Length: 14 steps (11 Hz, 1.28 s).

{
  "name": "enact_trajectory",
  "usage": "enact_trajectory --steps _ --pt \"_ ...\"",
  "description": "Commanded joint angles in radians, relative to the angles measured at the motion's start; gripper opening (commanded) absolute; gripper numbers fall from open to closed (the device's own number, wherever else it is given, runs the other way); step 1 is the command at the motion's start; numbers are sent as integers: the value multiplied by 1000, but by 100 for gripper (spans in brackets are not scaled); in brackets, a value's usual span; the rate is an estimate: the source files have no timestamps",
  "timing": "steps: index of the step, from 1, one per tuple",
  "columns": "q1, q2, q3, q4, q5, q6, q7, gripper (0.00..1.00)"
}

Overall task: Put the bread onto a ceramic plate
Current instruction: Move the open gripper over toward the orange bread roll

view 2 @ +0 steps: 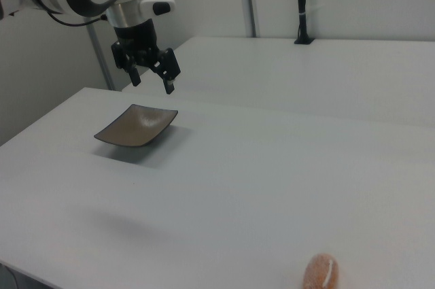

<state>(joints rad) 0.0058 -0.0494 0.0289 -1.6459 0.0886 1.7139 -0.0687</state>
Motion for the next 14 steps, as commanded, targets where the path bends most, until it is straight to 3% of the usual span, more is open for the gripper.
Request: enact_trajectory --steps 1,9,11,14 --pt "10 -17 -7 -18 5 19 -8 100" --pt "10 -17 -7 -25 3 -7 -37 100" --pt "-3 -17 -7 -25 0 -45 -216 100" --pt "-52 -18 -7 -28 -4 -108 -295 100"
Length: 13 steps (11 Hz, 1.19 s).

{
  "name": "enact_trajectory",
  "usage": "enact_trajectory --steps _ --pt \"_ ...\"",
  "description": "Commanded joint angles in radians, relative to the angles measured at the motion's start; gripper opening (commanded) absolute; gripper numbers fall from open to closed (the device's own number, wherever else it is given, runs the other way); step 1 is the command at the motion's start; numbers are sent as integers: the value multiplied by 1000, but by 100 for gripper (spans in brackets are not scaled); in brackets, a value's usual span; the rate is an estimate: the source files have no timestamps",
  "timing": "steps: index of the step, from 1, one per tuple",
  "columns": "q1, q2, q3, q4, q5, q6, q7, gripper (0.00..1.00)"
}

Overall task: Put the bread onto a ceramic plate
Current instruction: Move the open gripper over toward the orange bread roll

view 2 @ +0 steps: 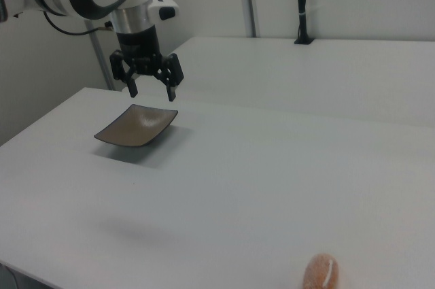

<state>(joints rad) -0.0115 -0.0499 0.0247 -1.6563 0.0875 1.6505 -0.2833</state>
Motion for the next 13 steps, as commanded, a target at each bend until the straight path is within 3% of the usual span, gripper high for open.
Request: enact_trajectory --steps 1,4,8,10,13 --pt "-54 -15 -3 -29 -5 -40 -130 100" --pt "-111 -13 -43 -22 -35 -32 -218 100" --pt "-123 7 -231 -22 -71 64 -304 100" --pt "-159 51 -296 -27 -71 124 -356 100" --pt "-248 137 -304 -36 -72 233 -413 100"
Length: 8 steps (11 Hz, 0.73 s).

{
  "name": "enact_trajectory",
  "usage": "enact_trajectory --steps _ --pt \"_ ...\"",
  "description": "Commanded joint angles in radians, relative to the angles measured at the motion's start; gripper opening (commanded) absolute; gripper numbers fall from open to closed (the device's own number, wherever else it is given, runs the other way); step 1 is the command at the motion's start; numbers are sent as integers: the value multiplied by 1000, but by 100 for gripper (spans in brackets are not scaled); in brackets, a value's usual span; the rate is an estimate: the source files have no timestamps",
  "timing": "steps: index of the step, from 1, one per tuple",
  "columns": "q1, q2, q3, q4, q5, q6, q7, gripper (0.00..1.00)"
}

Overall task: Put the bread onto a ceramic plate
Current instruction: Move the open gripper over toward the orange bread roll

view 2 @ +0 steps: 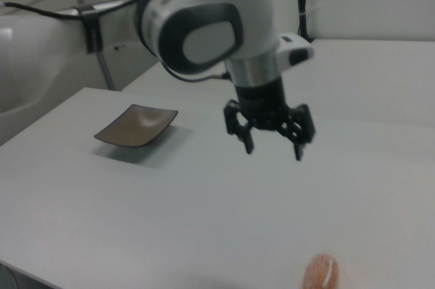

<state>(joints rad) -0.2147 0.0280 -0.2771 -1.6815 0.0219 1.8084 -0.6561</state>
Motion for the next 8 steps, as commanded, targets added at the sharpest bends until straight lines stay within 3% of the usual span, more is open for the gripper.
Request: enact_trajectory --steps 1,3,8 --pt "-73 85 -2 -26 -7 100 -63 100" --pt "-94 124 -2 -75 -10 146 -109 100" --pt "-94 191 -2 -225 -115 360 -112 100"
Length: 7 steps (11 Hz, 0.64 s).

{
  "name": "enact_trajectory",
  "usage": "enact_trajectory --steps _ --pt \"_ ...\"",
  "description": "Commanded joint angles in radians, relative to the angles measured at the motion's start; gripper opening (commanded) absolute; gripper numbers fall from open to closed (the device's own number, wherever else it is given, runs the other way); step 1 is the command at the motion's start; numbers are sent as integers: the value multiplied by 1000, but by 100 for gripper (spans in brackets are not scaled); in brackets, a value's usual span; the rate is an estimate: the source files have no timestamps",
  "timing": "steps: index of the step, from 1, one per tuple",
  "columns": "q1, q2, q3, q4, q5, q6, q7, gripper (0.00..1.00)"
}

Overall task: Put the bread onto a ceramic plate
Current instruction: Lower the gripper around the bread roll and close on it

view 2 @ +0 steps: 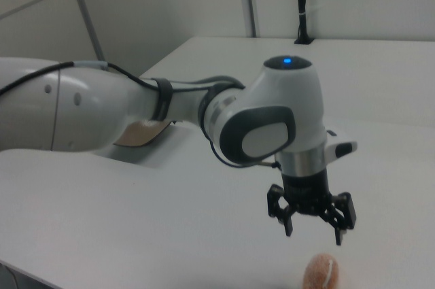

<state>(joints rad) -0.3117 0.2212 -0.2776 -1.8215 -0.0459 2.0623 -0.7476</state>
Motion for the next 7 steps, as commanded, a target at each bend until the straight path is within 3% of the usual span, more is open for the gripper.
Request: enact_trajectory --steps 1,7 --pt "3 9 -2 -119 -48 155 -21 100" --pt "2 89 -2 -144 -77 257 -19 100"
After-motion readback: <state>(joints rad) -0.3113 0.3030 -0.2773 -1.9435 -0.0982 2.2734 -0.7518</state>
